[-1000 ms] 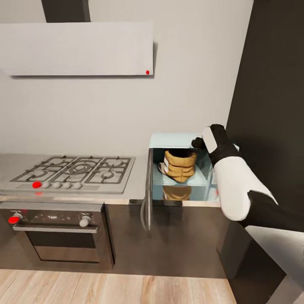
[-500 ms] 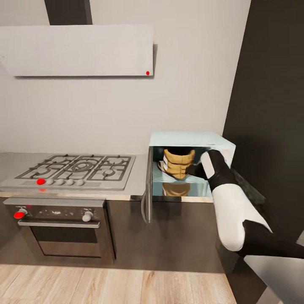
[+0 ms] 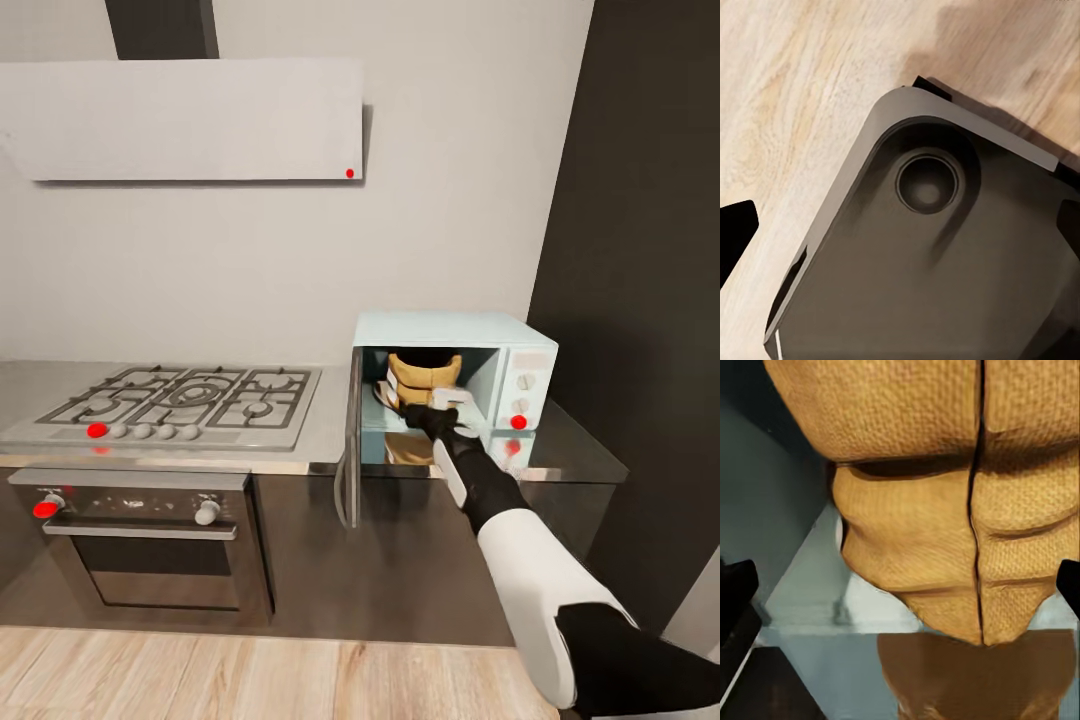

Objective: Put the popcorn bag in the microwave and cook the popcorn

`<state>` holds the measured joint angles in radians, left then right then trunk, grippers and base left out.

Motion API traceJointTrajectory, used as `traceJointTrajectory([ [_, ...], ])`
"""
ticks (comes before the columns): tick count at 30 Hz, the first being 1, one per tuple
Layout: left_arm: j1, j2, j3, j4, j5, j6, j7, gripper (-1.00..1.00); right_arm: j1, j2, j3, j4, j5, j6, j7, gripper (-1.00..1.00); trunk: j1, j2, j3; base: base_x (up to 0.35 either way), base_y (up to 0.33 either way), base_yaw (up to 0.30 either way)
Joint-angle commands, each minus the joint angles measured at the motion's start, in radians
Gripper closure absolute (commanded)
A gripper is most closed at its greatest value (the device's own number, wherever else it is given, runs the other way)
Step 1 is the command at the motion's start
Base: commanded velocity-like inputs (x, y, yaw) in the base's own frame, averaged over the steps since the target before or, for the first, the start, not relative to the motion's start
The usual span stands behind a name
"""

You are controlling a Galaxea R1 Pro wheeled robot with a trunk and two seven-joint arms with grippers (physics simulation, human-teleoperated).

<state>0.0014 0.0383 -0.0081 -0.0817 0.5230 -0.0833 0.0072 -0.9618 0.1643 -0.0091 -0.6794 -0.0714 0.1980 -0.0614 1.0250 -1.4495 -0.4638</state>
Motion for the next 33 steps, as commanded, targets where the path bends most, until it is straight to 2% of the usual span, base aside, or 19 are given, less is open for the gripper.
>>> traceJointTrajectory([
  [1,0.0,0.0,-0.001,-0.001,0.002,-0.001,0.001,-1.0,0.009,0.001,0.001,0.0,0.017,-0.004,-0.004,-1.0,0.0,-0.001,-0.001,0.0,0.0,0.0],
  [4,0.0,0.001,0.001,-0.001,0.004,-0.001,0.002,-1.0,0.034,0.001,0.002,-0.007,0.112,-0.04,-0.01,-1.0,0.0,-0.001,-0.001,0.0,0.0,0.0],
  [7,0.0,0.002,0.002,-0.001,0.003,-0.001,-0.002,-1.0,0.038,-0.005,0.001,-0.003,0.146,-0.057,-0.01,-1.0,0.0,-0.001,-0.001,0.0,0.0,0.0],
  [11,0.0,0.0,0.001,-0.001,0.002,0.002,-0.007,-1.0,0.039,-0.007,0.001,-0.003,0.151,-0.053,-0.009,-1.0,0.0,-0.001,-0.001,0.101,0.0,0.0],
  [24,0.0,-0.001,-0.001,-0.001,0.0,0.002,-0.006,-1.0,0.039,-0.008,0.003,-0.001,0.154,-0.053,-0.009,-1.0,0.0,-0.001,-0.001,0.307,0.0,0.0],
  [30,0.0,-0.001,0.001,-0.001,0.0,-0.001,-0.009,-1.0,0.039,-0.008,0.001,-0.003,0.163,-0.049,-0.008,-1.0,0.0,-0.001,-0.001,0.036,0.0,0.0],
  [33,0.0,-0.001,0.002,-0.002,0.0,-0.001,-0.008,-1.0,0.039,-0.008,0.002,-0.002,0.172,-0.049,-0.008,-1.0,0.0,-0.001,-0.001,-0.252,0.0,0.0],
])
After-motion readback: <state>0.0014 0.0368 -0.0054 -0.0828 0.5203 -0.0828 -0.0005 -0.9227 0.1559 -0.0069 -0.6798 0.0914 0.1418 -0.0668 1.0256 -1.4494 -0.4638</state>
